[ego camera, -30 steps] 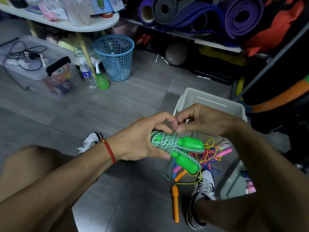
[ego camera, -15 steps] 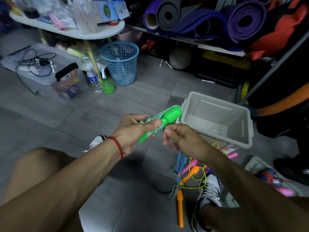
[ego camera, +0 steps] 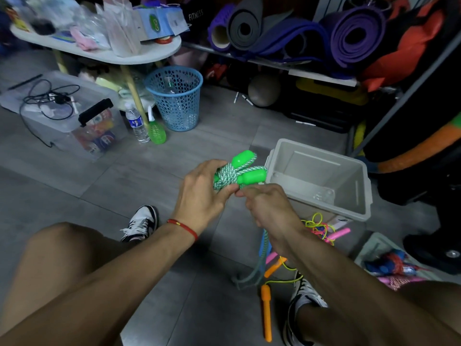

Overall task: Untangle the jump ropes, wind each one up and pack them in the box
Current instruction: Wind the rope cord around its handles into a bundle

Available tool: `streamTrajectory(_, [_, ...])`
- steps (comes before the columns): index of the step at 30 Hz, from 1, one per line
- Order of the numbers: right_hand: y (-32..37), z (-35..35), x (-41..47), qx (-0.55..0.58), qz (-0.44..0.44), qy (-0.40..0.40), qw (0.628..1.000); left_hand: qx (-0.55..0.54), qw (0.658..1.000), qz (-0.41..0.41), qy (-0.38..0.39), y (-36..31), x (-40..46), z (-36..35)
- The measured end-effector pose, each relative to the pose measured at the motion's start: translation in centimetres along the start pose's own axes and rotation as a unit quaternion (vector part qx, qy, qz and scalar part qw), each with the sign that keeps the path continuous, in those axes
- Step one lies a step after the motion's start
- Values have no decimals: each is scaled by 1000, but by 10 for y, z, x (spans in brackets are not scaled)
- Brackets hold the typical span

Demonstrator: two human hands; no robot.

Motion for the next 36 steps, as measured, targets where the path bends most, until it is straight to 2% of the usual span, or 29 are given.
streamTrajectory(5, [15, 10, -8, 75, 8, -60, 995, 45, 987, -127, -82, -33, -10, 6])
streamTrajectory(7, [17, 12, -8, 109, 8, -78, 991, 90, 981, -147, -92, -45, -15, 5])
streamTrajectory(9, [19, 15, -4, 133, 9, -77, 988, 90, 981, -149, -82, -49, -16, 3])
streamTrajectory(12, [25, 21, 3, 128, 27, -54, 990, -50, 991, -127, 7, -46, -11, -2])
streamTrajectory(14, [33, 25, 6, 103, 69, -26, 992, -185, 982, -11, 44, -29, -5, -2])
streamTrajectory(15, [38, 24, 4, 90, 98, 3, 991, -260, 960, 85, 58, -14, -3, -4])
streamTrajectory(16, [44, 21, 0, 88, 129, 37, 987, -343, 915, 186, 97, -2, -4, -13])
streamTrajectory(17, [47, 16, -4, 93, 150, 77, 981, -422, 852, 257, 171, 3, -9, -28])
streamTrajectory(18, [47, 12, -7, 96, 159, 115, 976, -488, 781, 291, 260, -1, -16, -42])
streamTrajectory(19, [46, 9, -8, 94, 160, 144, 972, -530, 724, 297, 328, -10, -23, -48])
streamTrajectory(20, [45, 9, -7, 74, 168, 159, 970, -549, 693, 288, 369, -18, -26, -49])
streamTrajectory(21, [42, 12, -3, 32, 181, 153, 971, -547, 689, 272, 389, -20, -26, -49])
streamTrajectory(22, [39, 16, 1, -23, 198, 135, 971, -529, 706, 254, 397, -22, -23, -48])
streamTrajectory(24, [37, 23, 7, -111, 227, 83, 964, -466, 764, 225, 385, -16, -15, -47])
streamTrajectory(27, [37, 30, 10, -143, 228, 11, 963, -393, 841, 226, 294, 1, -3, -43])
streamTrajectory(31, [30, 22, 10, -224, 181, 8, 958, -353, 885, 243, 183, 16, 0, -39])
streamTrajectory(36, [31, 18, -2, -237, 160, 2, 958, -246, 931, 240, 123, 38, -1, -33])
Point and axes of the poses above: each hand's wrist, its own x-axis towards the middle knuckle, its own z-axis out of the back of the hand, y = z × x, the point moved 9 cm from there along x, towards the middle knuckle, and after that the axes turned 1 degree about -z, right-handed, at the moved point
